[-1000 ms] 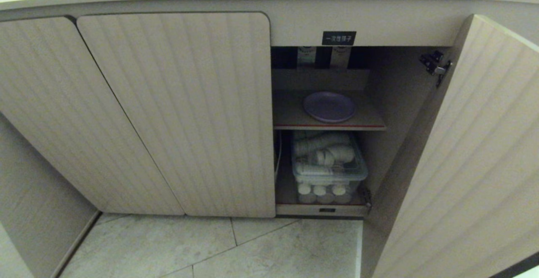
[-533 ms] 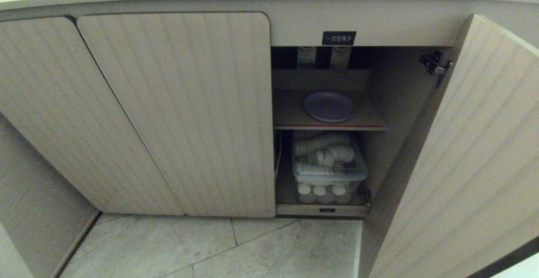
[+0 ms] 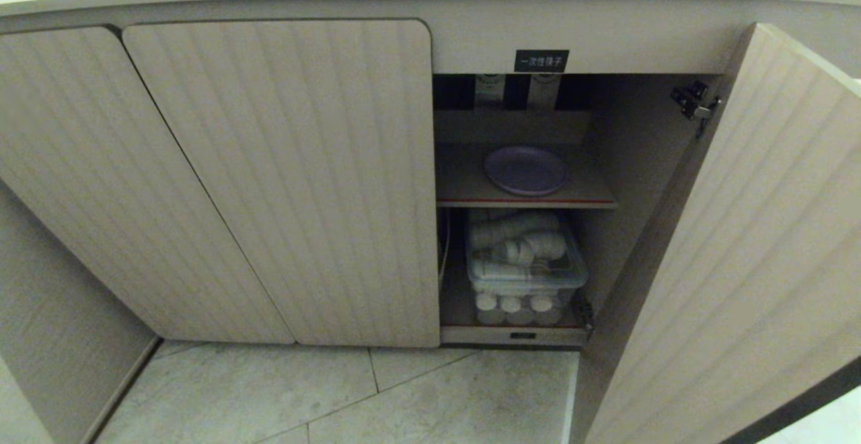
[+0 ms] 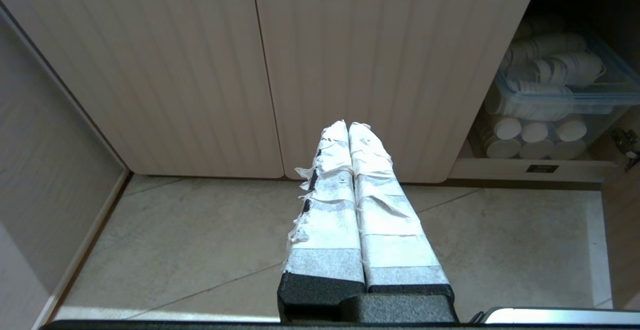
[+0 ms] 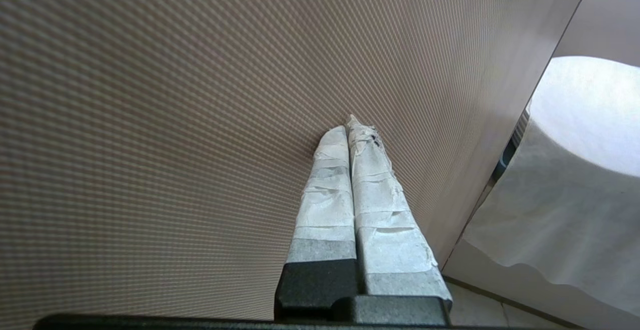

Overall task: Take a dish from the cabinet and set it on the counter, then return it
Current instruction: Close the cabinet door

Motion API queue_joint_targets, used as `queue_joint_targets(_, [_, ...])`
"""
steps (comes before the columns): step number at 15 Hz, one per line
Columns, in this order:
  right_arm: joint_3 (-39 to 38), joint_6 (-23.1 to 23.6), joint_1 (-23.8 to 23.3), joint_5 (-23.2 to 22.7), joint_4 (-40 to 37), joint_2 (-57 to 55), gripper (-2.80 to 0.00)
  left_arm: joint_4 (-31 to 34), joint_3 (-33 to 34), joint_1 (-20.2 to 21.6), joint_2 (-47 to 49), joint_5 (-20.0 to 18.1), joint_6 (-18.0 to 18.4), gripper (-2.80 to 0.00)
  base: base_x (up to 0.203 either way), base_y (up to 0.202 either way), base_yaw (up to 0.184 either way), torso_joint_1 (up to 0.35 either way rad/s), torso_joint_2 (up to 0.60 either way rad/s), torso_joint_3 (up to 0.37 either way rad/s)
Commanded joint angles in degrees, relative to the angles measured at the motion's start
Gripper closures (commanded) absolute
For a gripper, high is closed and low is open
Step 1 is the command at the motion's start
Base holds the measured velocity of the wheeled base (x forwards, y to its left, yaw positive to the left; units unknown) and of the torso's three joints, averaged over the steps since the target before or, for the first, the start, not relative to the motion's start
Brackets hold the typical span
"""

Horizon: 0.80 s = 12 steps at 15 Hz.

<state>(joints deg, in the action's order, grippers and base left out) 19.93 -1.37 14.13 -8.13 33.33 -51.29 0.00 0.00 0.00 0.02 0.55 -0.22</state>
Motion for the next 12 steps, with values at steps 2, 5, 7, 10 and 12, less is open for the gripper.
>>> queue_joint_targets(2, [1.00, 0.04, 0.02, -0.04, 0.16, -1.83, 0.00, 0.00, 0.00, 0.00, -0.02, 0.06, -0.04, 0.00, 0.000, 0.000, 0.000, 0.000, 0.00, 0.000])
queue_joint_targets(5, [2.07, 0.05, 0.02, -0.04, 0.16, -3.39, 0.00, 0.00, 0.00, 0.00, -0.02, -0.02, -0.04, 0.00, 0.000, 0.000, 0.000, 0.000, 0.00, 0.000])
queue_joint_targets(7, [3.11, 0.08, 0.07, -0.04, 0.16, -5.15, 0.00, 0.00, 0.00, 0.00, -0.02, -0.02, -0.04, 0.00, 0.000, 0.000, 0.000, 0.000, 0.00, 0.000])
queue_joint_targets(10, [4.66, 0.06, 0.04, 0.04, 1.05, -8.60, 0.00, 0.00, 0.00, 0.00, -0.02, 0.03, -0.04, 0.00, 0.000, 0.000, 0.000, 0.000, 0.00, 0.000])
queue_joint_targets(12, [4.93, 0.08, 0.11, 0.05, 2.87, -10.50, 0.00, 0.00, 0.00, 0.00, -0.02, -0.02, -0.04, 0.00, 0.000, 0.000, 0.000, 0.000, 0.00, 0.000])
